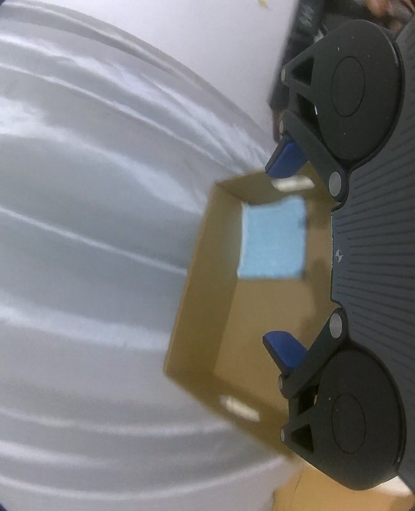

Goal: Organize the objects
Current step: 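Withdraw the right gripper from the box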

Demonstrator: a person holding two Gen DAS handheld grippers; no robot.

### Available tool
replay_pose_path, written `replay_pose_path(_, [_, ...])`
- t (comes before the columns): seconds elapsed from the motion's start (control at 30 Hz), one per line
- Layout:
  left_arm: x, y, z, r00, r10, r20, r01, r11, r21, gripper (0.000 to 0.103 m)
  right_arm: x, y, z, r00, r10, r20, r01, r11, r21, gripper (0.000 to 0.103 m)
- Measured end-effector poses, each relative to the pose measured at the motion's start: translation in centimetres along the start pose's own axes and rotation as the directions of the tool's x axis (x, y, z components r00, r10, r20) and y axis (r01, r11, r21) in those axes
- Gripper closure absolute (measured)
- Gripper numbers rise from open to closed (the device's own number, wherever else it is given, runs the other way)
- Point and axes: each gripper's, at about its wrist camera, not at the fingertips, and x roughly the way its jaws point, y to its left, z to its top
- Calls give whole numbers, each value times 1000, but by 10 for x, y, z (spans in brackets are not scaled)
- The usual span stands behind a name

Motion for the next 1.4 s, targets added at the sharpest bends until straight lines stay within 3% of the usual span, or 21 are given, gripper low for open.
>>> replay_pose_path(0.1, [-18,0,-23,998,54,8,-55,998,29,1,-8,17,-16,1000,-6,5,6,999,-31,0])
replay_pose_path(0.3, [-32,14,-67,997,75,-14,-75,996,-42,1,-15,52,-50,997,-76,-26,72,988,-139,0])
replay_pose_path(0.47, [-41,31,-91,991,126,-48,-130,988,-82,1,-2,74,-77,989,-107,-99,87,977,-195,0])
replay_pose_path(0.63, [-50,47,-108,984,167,-59,-173,979,-111,1,-2,99,-94,988,-116,-98,89,965,-247,0])
replay_pose_path(0.8, [-56,54,-115,988,149,-36,-152,982,-114,0,4,117,-100,983,-165,-82,135,948,-287,0])
replay_pose_path(1.03, [-59,52,-118,984,178,-28,-178,984,-13,0,8,131,-102,979,-198,-51,169,925,-340,0])
replay_pose_path(1.27, [-62,59,-121,995,100,-16,-101,992,-80,0,13,140,-106,975,-215,-52,179,907,-380,0])
replay_pose_path(1.4, [-67,58,-123,997,79,25,-78,996,-52,0,14,143,-107,978,-198,-70,153,900,-409,0])
